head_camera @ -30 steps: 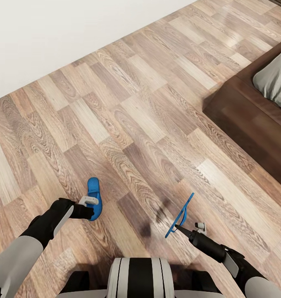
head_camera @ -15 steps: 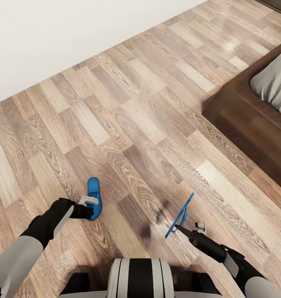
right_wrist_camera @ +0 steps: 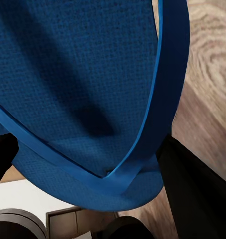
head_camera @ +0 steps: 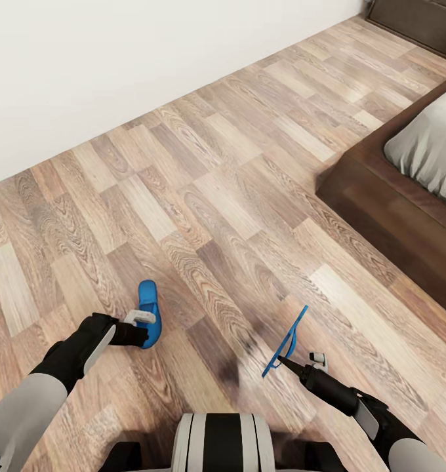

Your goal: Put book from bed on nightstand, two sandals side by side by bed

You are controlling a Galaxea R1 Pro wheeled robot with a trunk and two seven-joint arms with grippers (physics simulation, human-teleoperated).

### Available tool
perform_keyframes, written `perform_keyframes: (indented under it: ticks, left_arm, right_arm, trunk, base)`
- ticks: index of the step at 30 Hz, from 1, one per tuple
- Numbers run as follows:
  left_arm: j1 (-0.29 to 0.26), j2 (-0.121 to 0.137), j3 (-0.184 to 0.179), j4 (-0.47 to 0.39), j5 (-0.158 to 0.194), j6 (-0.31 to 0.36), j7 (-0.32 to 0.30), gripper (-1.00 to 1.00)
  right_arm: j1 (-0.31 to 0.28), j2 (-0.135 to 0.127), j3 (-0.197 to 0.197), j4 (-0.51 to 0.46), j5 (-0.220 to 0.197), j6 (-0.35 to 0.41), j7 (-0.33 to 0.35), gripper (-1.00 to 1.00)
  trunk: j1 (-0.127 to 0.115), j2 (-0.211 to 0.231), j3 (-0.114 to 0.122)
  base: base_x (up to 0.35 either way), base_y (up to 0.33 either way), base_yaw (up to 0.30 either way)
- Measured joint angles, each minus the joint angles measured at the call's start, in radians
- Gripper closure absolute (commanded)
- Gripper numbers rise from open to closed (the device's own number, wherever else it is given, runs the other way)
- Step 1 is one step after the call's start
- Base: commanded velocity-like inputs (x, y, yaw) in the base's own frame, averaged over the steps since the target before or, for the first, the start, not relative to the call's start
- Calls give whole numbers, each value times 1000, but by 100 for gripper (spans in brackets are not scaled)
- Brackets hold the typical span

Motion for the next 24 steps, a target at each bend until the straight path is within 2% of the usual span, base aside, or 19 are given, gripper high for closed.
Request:
perform_keyframes:
  ticks: [4,7,13,20,24]
  left_arm:
    - [0,11,5,-29,6,2,-10,100]
    - [0,24,15,-47,10,2,-50,100]
    - [0,34,63,-54,8,3,-175,100]
    - [2,37,123,-55,10,7,-228,100]
    - [5,37,133,-56,12,7,-272,100]
  right_arm:
    - [0,0,0,1,0,2,0,100]
    - [0,0,0,3,0,3,0,100]
    - [0,0,-2,9,-4,3,-2,100]
    - [0,-2,-7,41,-6,1,-30,100]
    - [0,-7,-10,57,-8,0,-51,100]
  trunk:
    - [-2,1,15]
    - [-3,2,27]
    - [-6,3,50]
    - [-9,5,77]
    - [-11,6,93]
  base:
    - [0,0,0]
    - [0,0,0]
    - [0,0,0]
    - [0,0,0]
    - [0,0,0]
